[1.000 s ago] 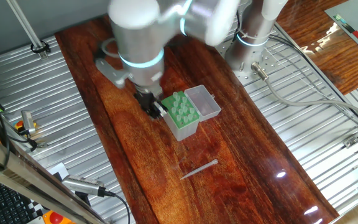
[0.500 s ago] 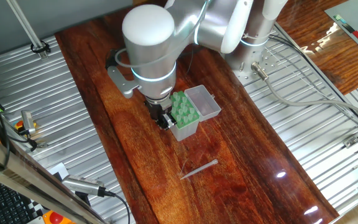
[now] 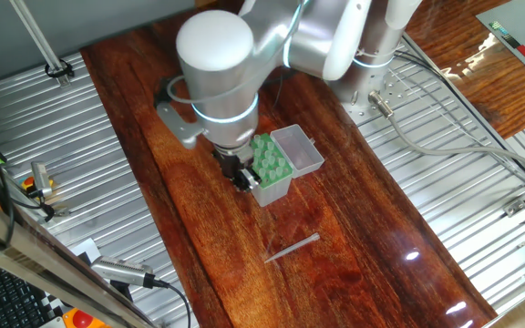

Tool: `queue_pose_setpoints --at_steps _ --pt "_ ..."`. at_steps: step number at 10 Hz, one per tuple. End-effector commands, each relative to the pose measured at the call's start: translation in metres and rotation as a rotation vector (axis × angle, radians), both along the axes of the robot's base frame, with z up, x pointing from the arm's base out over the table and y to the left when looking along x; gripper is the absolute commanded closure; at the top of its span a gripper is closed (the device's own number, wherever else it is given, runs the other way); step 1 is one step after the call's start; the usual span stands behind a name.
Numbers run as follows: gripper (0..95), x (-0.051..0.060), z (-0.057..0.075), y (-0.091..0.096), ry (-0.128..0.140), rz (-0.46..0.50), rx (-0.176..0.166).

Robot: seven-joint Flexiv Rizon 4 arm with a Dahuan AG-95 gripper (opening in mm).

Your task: Insert a large pipette tip into the holder for large pipette tips

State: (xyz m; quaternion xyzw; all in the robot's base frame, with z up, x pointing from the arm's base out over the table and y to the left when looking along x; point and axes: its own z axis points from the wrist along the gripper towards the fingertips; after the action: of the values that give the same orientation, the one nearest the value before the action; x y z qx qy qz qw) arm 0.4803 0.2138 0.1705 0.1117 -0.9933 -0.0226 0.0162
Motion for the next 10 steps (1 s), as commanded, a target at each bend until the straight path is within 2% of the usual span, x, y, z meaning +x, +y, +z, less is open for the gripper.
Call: queue_pose_setpoints --at_steps 1,3,4,5,9,10 --pt "76.0 -0.013 -0.001 0.021 0.002 -0.051 -0.007" --pt "76.0 -0.025 -0.004 0.038 -0.001 -0.086 -0.007" --pt "76.0 -0.025 -0.004 0.038 0.001 -0.120 -0.017" --pt "95.0 -0.025 -0.004 0.038 0.001 -0.124 -0.023" --pt "95.0 -0.025 -0.004 0.038 -0.002 -0.093 -0.020" --pt "76.0 -0.024 -0.004 0.036 0.000 -0.088 -0.013"
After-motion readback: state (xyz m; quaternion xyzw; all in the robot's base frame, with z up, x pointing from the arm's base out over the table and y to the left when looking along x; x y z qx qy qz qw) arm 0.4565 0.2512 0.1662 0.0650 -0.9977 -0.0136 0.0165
